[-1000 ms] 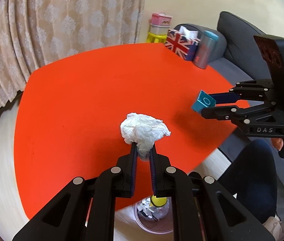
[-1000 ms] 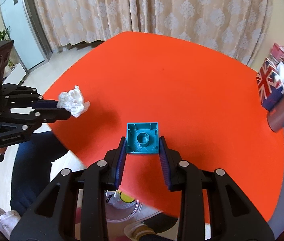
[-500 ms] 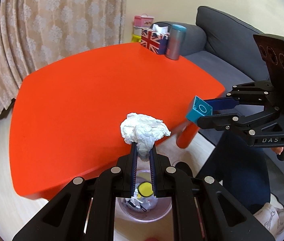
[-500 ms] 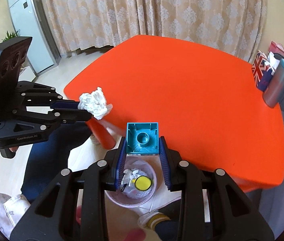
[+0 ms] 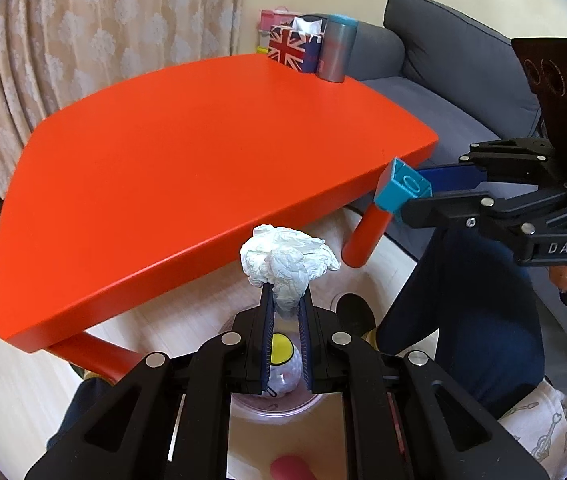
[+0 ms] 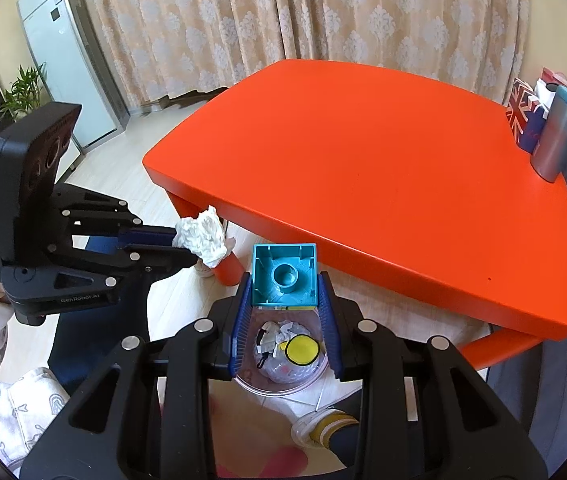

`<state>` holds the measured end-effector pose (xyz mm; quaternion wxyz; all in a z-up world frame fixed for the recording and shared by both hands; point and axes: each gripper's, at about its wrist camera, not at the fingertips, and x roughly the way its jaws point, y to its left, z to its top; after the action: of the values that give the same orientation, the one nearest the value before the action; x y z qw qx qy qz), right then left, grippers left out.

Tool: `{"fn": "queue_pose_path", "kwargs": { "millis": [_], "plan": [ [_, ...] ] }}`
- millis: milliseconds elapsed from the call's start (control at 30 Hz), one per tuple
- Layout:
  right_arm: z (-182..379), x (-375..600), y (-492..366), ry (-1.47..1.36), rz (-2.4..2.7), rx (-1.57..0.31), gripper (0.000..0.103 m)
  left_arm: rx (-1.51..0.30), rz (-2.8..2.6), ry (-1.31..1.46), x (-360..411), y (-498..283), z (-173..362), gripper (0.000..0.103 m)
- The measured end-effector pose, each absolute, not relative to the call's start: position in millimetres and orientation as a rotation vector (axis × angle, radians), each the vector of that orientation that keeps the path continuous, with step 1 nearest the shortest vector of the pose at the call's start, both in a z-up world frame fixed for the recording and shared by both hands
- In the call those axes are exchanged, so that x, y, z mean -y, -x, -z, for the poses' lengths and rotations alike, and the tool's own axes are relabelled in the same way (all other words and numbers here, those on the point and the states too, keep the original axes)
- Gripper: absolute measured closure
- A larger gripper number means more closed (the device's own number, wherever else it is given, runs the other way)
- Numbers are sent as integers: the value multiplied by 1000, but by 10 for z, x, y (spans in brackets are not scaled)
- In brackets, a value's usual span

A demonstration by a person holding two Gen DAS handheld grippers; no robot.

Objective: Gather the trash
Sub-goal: 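Carry the tissue and blue block over the bin while the left gripper opens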

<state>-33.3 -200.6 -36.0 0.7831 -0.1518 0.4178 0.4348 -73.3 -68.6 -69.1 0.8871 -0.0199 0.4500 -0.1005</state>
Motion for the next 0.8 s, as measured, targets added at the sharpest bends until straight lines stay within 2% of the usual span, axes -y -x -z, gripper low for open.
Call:
{"fn": "queue_pose_path", "kwargs": {
  "millis": [100,200,233,267,300,333,367,500,800],
  "plan": [
    [372,2012,306,322,-934,-906,71,-942,212,32,710,719,724,91],
    [392,2003,276,321,-932,-911,71,-946,213,25,712,691,757,85],
    [402,2000,267,321,-931,-913,71,-951,215,30,703,687,774,74],
    [408,1995,259,321,-930,-916,71,-951,213,32,706,676,793,53],
    [417,1991,254,320,-930,-919,71,-948,212,38,697,669,800,42],
    [425,1991,248,321,-930,-920,71,-942,214,51,688,665,803,24],
    [429,1983,242,321,-930,-922,71,-931,209,67,671,661,799,14],
    [447,1970,257,320,-932,-924,71,-920,174,83,627,652,803,8],
    [459,1967,299,321,-940,-921,71,-894,140,88,547,710,729,8]
  ]
}}
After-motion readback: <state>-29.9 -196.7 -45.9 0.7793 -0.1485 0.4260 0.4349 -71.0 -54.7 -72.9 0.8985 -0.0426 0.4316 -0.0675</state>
